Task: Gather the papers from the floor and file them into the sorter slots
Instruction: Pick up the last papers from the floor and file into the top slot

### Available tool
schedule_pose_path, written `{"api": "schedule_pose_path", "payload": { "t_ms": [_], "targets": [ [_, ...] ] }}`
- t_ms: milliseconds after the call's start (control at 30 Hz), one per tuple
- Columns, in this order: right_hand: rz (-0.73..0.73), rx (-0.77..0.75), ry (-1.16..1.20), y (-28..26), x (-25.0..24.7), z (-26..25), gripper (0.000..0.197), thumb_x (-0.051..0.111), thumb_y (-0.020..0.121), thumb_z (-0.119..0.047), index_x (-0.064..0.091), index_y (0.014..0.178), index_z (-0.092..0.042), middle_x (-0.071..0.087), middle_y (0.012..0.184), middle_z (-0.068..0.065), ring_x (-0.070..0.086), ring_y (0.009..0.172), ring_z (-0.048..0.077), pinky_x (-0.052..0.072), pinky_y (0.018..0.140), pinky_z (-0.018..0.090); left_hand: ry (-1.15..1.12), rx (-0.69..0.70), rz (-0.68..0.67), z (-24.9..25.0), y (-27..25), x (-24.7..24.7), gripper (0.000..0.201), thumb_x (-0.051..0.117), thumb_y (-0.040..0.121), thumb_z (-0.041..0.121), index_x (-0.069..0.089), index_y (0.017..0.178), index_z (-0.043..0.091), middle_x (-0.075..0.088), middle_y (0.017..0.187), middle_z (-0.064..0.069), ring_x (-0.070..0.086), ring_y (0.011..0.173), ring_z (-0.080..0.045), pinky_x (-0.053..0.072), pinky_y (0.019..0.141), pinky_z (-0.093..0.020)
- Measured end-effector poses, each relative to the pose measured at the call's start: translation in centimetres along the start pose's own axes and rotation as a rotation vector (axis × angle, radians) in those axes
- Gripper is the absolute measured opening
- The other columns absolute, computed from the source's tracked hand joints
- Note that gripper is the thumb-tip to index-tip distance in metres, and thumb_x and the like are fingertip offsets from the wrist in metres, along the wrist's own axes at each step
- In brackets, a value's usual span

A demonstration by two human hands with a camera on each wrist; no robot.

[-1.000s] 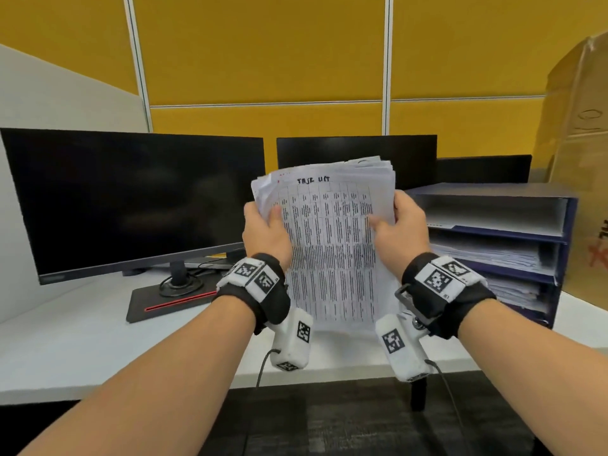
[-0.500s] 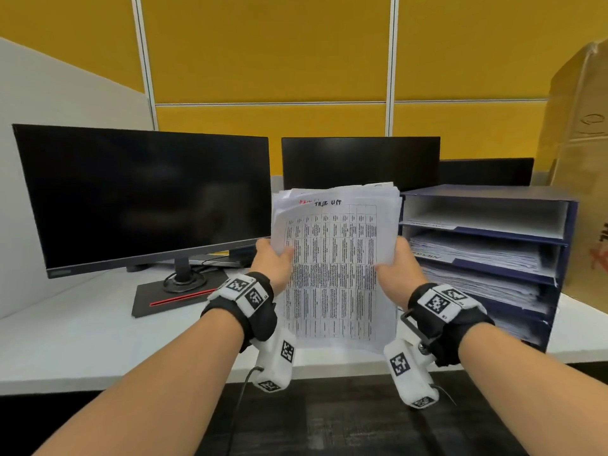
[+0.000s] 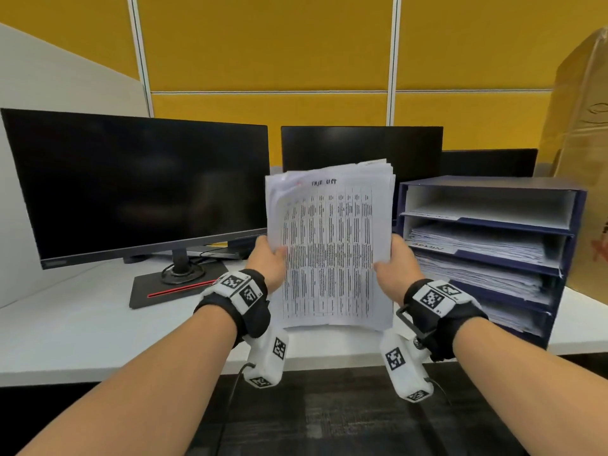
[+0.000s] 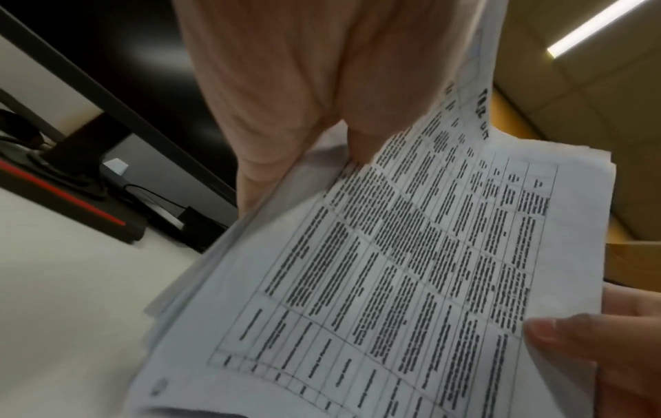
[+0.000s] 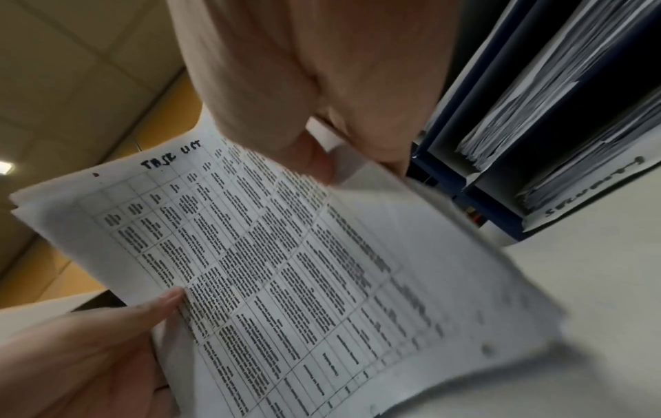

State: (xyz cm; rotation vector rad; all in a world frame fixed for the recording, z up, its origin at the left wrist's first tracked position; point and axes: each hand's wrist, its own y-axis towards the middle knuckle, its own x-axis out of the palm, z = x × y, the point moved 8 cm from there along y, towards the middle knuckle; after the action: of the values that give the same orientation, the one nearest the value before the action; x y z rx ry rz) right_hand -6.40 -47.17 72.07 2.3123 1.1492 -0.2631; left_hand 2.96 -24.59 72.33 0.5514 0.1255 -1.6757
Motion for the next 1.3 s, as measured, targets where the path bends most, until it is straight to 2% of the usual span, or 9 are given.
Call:
{"api": "schedule_pose_path", "payload": {
  "t_ms": [200,300,400,633,767,933,1033,1133,1300],
  "targets": [
    [-0.127,0.014,-0.080,0.0,2.1,1.4,0.043,0.055,0.085,-0.003,0.046,0.126,-0.012,0.061,0.116,0.005,0.059,0.107,0.022,0.048,0.095,0.037,-0.011,-0.070,-0.124,-1.4,-0.5,1.6,0.037,0.045,0.100,0.021,0.027,0.129,0.008,0.057,0.121,-0.013,0.061,0.107,-0.031,0.050,0.095,-0.048],
    [-0.014,0.024,0.052,0.0,1.3,1.2,0.037,0.052,0.085,0.005,0.047,0.117,-0.015,0.061,0.105,0.004,0.059,0.095,0.022,0.050,0.085,0.035,-0.057,-0.061,-0.038,-1.4,-0.2,1.0,0.039,0.045,0.100,0.021,0.027,0.131,0.006,0.057,0.120,-0.014,0.060,0.097,-0.027,0.051,0.089,-0.041],
    [-0.128,0.036,0.006,-0.5,2.5,1.6,0.043,0.053,0.086,0.002,0.042,0.125,-0.012,0.059,0.110,0.004,0.058,0.099,0.021,0.047,0.085,0.031,-0.007,-0.083,-0.104,-2.1,-0.5,1.5,0.042,0.046,0.100,0.022,0.025,0.133,0.005,0.056,0.120,-0.013,0.059,0.098,-0.025,0.049,0.084,-0.038],
    [-0.026,0.025,0.094,-0.3,0.7,1.8,0.041,0.055,0.086,0.006,0.046,0.121,-0.012,0.060,0.107,0.003,0.058,0.093,0.017,0.045,0.067,0.018,-0.174,-0.007,0.025,-1.6,0.5,-0.6,0.046,0.054,0.095,0.030,0.032,0.132,0.012,0.059,0.123,-0.007,0.061,0.104,-0.025,0.049,0.096,-0.045],
    [-0.052,0.037,0.151,-0.2,0.9,1.6,0.043,0.063,0.085,0.000,0.043,0.120,-0.013,0.059,0.111,0.002,0.058,0.102,0.020,0.046,0.088,0.033,-0.186,0.001,-0.114,-1.8,1.0,0.3,0.064,0.057,0.089,0.044,0.023,0.141,0.030,0.056,0.130,-0.002,0.058,0.113,-0.026,0.046,0.096,-0.050],
    [-0.017,-0.004,0.118,0.1,0.7,1.6,0.039,0.063,0.086,-0.004,0.052,0.121,-0.016,0.063,0.118,0.000,0.059,0.111,0.022,0.046,0.100,0.043,-0.198,-0.030,-0.184,-1.1,0.2,0.6,0.061,0.051,0.091,0.053,0.032,0.144,0.028,0.043,0.144,0.001,0.042,0.132,-0.032,0.040,0.098,-0.061],
    [0.000,-0.078,0.096,-0.1,0.7,0.6,0.040,0.062,0.088,-0.007,0.051,0.125,-0.017,0.061,0.120,-0.004,0.056,0.112,0.015,0.041,0.104,0.038,-0.078,0.130,-0.008,-0.3,1.0,-0.9,0.044,0.047,0.098,0.041,0.046,0.136,0.018,0.054,0.132,0.001,0.051,0.124,-0.027,0.041,0.103,-0.040],
    [0.133,-0.133,0.143,0.0,-0.3,-1.0,0.037,0.059,0.089,-0.003,0.052,0.123,-0.015,0.061,0.114,-0.003,0.055,0.105,0.015,0.043,0.093,0.032,-0.041,0.178,0.159,0.4,1.3,-2.5,0.040,0.050,0.093,0.050,0.054,0.117,0.018,0.064,0.115,-0.001,0.061,0.106,-0.026,0.047,0.095,-0.040],
    [0.196,-0.086,0.122,-0.3,0.0,-0.8,0.026,0.056,0.090,-0.005,0.057,0.114,-0.016,0.065,0.106,0.003,0.061,0.095,0.021,0.047,0.082,0.030,0.060,0.166,0.234,0.6,0.8,-2.8,0.044,0.047,0.094,0.050,0.057,0.118,0.014,0.065,0.116,-0.008,0.060,0.104,-0.030,0.044,0.084,-0.033]
  ]
}}
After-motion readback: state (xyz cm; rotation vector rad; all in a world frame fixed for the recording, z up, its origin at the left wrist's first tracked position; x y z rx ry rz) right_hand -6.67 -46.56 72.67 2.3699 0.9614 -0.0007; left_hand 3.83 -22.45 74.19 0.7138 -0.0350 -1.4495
